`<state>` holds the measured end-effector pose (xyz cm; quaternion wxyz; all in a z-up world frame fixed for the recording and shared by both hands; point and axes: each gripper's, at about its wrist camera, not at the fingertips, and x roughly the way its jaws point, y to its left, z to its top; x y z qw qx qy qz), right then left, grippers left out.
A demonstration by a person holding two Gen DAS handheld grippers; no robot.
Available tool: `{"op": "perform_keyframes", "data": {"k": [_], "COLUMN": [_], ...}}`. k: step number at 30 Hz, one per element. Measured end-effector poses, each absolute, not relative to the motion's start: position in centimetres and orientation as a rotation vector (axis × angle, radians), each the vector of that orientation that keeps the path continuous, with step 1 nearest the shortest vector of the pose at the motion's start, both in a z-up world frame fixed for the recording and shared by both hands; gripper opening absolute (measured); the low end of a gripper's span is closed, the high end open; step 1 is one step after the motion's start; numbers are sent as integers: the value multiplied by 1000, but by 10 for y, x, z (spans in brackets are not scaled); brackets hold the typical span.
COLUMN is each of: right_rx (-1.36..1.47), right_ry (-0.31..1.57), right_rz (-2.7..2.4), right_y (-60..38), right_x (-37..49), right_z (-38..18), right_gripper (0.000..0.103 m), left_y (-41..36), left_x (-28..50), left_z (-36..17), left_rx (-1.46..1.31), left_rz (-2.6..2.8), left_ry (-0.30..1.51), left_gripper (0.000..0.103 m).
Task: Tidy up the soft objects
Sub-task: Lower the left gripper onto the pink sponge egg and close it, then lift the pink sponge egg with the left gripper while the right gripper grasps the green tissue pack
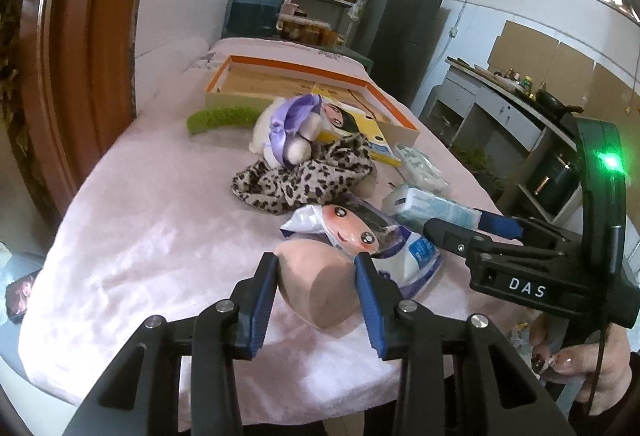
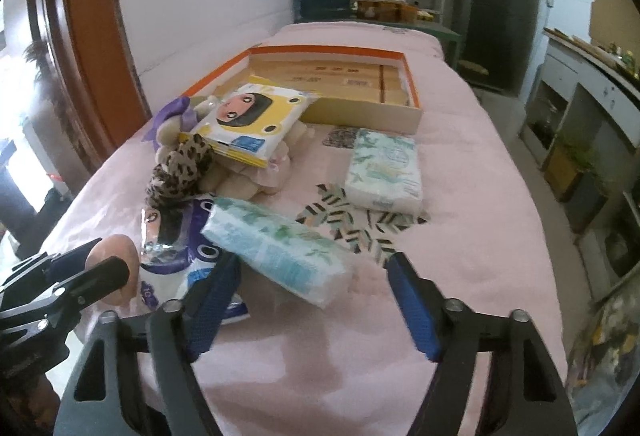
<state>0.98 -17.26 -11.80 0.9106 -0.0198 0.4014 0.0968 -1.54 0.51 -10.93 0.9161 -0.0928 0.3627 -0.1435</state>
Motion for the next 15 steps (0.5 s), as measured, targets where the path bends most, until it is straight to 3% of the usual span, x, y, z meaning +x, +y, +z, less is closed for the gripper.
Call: {"op": "perform_keyframes", "data": {"k": [3,7,15], "right_rx": [-41,-59,-51], "right_ry": [836,833,828], "right_rz": [231,249,255], "right_y": [-168,-163,-163], "right_x": [13,14,12], "right_z": [-119,-120,-117], "right_gripper": [49,37,30], "left_y": [7,9,9], "left_x": [-15,-14,-12], "left_z": [-109,-109,-105], "left_rx": [-196,-197,-188], "left_rz": [-284,-276,-270], "left_ry": [746,745,734], "left_gripper": [40,40,40]}}
